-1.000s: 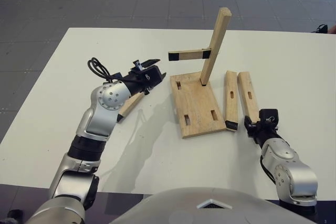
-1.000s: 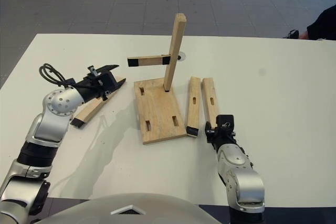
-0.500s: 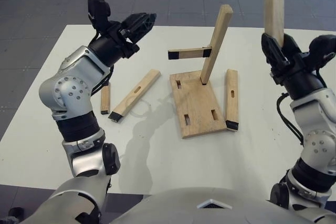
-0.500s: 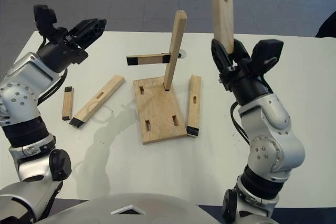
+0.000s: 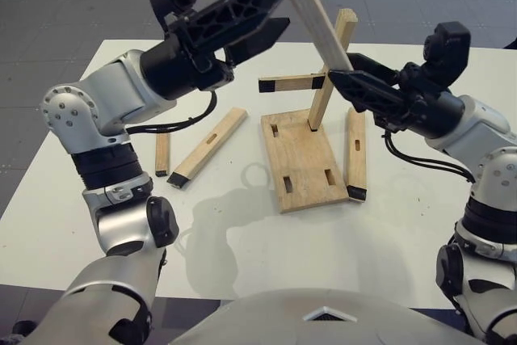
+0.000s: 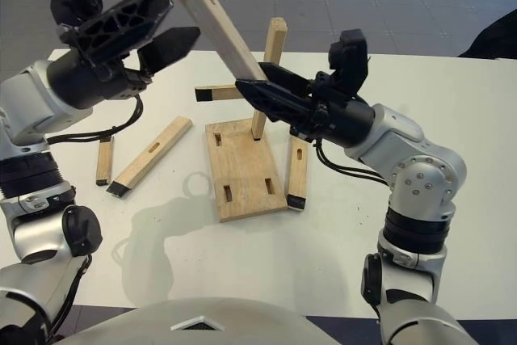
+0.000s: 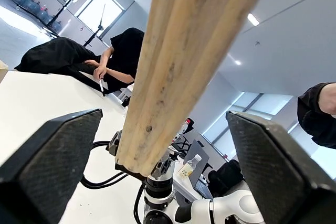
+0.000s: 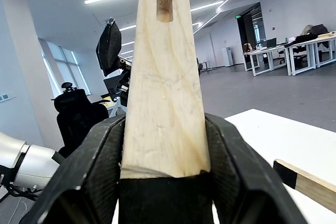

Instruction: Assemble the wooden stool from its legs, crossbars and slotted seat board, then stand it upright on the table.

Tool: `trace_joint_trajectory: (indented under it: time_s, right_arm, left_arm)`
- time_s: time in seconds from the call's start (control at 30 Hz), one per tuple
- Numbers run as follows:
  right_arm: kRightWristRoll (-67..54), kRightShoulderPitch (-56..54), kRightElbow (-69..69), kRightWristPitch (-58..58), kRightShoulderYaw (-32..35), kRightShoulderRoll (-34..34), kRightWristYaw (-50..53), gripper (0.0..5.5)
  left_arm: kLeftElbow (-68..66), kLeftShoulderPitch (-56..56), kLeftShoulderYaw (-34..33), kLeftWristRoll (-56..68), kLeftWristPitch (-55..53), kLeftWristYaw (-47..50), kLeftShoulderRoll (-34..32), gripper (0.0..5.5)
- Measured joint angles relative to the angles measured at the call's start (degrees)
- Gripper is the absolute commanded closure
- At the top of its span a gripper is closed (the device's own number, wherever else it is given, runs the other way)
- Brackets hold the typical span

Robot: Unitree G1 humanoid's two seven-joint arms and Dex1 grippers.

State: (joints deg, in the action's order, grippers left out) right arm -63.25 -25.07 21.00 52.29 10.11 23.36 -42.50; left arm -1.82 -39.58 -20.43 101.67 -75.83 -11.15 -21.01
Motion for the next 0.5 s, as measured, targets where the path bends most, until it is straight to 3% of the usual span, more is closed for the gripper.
trace_joint_trajectory:
  time_s: [0.3, 0.5]
  right_arm:
    - [-2.52, -0.63, 1.63, 0.44, -4.08, -0.97, 1.18, 3.42]
    - [-4.14, -0.32, 1.65, 0.43, -4.55, -2.06, 2.51, 3.42]
  left_arm:
    - [5.39, 2.23, 4.37, 3.77, 7.85, 0.44, -1.22, 1.14]
    - [6.75, 3.89, 6.22, 2.59, 8.68, -3.83, -4.28, 2.08]
